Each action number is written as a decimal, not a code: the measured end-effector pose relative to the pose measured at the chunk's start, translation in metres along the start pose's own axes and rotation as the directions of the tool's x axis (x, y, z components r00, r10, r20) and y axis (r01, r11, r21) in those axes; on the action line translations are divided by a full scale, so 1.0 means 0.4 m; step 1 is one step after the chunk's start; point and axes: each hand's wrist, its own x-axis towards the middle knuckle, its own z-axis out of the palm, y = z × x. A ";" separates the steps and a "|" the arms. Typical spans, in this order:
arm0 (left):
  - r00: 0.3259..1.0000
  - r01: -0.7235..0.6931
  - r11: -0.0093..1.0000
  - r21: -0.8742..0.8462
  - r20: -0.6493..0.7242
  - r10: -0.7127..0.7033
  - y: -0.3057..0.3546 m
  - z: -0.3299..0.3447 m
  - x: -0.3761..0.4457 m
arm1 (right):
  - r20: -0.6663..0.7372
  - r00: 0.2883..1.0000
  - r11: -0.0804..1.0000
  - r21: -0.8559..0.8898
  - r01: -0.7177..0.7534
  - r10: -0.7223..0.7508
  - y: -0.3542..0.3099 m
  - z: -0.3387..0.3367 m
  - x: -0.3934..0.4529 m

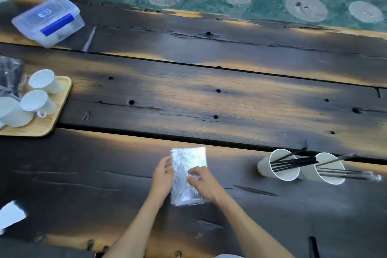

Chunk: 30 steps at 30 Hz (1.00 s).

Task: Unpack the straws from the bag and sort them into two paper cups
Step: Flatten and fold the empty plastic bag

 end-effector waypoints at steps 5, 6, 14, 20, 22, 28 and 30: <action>0.968 -0.134 0.925 0.355 -0.155 0.200 -0.002 -0.021 -0.017 | 0.032 0.999 0.998 -0.047 -0.036 0.037 0.007 0.029 0.015; 0.963 -0.199 0.895 0.399 -0.090 0.254 0.000 -0.012 -0.018 | 0.035 0.999 0.999 -0.036 -0.038 0.039 0.011 0.031 0.018; 0.966 -0.093 0.897 0.433 0.257 -0.024 0.044 0.044 0.036 | -0.058 0.960 0.860 0.461 -0.217 0.273 0.029 0.022 0.010; 0.975 0.008 0.904 0.427 0.199 -0.103 0.072 0.045 0.075 | -0.114 0.870 0.725 0.611 -0.319 0.479 0.055 0.029 -0.006; 0.978 0.008 0.909 0.417 0.188 -0.094 0.078 0.050 0.074 | -0.234 0.833 0.786 0.527 -0.325 0.501 0.056 0.024 -0.008; 0.981 0.041 0.903 0.427 0.156 -0.118 0.086 0.051 0.069 | -0.349 0.831 0.874 0.389 -0.292 0.433 0.035 -0.004 -0.014; 0.980 0.066 0.912 0.404 0.147 -0.136 0.090 0.050 0.069 | -0.309 0.858 0.861 0.439 -0.255 0.411 0.032 -0.009 0.000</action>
